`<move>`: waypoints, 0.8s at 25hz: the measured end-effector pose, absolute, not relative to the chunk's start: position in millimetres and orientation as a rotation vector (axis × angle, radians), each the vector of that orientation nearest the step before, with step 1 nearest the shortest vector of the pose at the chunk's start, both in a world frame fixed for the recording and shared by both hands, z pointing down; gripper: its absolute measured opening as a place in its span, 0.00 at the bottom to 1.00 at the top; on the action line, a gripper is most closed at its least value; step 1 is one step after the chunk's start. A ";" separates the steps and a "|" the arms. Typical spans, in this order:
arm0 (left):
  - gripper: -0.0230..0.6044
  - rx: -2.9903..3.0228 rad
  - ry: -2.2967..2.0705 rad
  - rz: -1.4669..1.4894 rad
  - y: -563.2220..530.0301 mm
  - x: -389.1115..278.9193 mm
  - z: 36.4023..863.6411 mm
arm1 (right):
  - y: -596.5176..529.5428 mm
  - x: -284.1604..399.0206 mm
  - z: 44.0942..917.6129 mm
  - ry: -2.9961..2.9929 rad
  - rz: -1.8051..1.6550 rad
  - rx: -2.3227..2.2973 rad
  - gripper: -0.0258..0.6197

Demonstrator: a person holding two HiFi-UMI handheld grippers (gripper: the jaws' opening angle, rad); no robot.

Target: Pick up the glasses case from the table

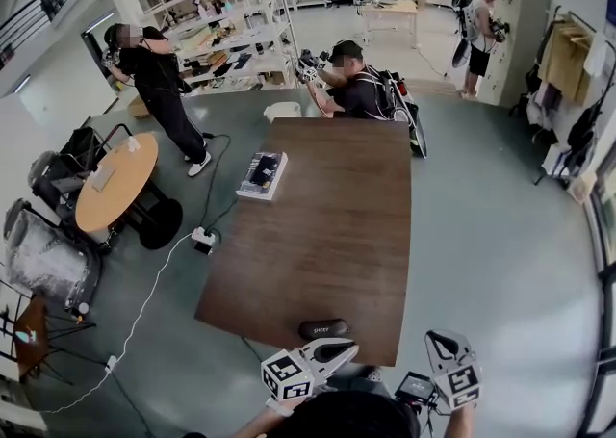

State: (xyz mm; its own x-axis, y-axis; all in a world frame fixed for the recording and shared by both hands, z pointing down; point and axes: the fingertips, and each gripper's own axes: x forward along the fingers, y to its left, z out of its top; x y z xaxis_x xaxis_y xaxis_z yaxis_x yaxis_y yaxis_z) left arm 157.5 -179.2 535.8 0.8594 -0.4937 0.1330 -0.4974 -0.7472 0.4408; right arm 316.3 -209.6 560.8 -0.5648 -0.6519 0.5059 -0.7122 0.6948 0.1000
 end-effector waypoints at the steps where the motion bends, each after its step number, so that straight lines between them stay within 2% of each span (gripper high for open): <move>1: 0.05 2.575 -0.732 -0.002 -179.8 163.1 534.0 | -210.4 321.4 562.4 -2.392 0.159 1.040 0.02; 12: 0.05 2.636 -0.628 -0.025 -170.9 216.6 535.4 | -206.0 349.9 579.5 -2.396 0.186 1.011 0.02; 20: 0.05 2.635 -0.576 -0.065 -177.9 213.4 536.8 | -208.9 354.3 582.2 -2.369 0.214 1.052 0.02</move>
State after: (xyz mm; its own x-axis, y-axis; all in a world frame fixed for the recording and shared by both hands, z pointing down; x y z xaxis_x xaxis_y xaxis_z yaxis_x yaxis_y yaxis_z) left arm 213.4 -177.9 536.8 0.9122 -0.4070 0.0464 -0.3862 -0.8167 0.4287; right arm 354.3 -208.9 582.2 -0.5537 -0.6420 0.5304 -0.7268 0.6835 0.0685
